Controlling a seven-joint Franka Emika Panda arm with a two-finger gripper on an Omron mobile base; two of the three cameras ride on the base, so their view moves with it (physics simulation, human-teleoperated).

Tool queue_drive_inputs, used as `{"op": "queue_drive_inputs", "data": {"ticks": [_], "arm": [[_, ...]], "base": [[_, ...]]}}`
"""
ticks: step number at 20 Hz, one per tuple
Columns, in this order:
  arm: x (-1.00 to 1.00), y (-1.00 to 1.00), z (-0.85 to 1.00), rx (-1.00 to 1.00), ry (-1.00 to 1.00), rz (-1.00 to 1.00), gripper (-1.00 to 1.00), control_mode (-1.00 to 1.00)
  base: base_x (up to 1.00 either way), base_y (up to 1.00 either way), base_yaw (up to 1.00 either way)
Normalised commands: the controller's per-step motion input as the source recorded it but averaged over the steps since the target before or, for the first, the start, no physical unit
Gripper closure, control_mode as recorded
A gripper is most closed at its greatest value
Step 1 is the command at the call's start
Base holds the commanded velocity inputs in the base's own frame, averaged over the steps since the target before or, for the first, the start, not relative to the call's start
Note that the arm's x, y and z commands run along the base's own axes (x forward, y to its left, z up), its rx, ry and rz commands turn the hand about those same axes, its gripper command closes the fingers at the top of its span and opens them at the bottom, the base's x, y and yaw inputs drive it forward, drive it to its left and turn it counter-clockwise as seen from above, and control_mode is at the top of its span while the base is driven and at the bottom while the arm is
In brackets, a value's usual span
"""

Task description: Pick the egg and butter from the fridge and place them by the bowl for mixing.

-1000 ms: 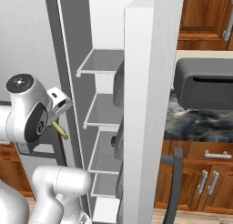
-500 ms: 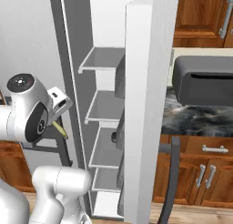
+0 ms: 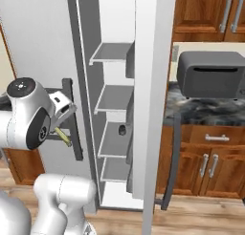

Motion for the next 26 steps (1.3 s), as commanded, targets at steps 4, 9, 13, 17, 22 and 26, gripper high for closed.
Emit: {"op": "queue_drive_inputs", "data": {"ticks": [4, 9, 13, 17, 22, 26], "arm": [[0.00, 0.00, 0.00, 0.00, 0.00, 0.00, 1.00, 1.00], [0.00, 0.00, 0.00, 0.00, 0.00, 0.00, 1.00, 1.00], [0.00, 0.00, 0.00, 0.00, 0.00, 0.00, 1.00, 1.00], [0.00, 0.00, 0.00, 0.00, 0.00, 0.00, 1.00, 1.00], [0.00, 0.00, 0.00, 0.00, 0.00, 0.00, 1.00, 1.00], [0.00, 0.00, 0.00, 0.00, 0.00, 0.00, 1.00, 1.00]], "base": [[-0.69, 0.31, -0.05], [-0.55, 0.38, -0.42], [-0.36, 0.20, -0.72], [-0.33, 0.19, -0.75], [-0.10, 0.12, -0.89], [0.00, 0.08, -0.95]]}}
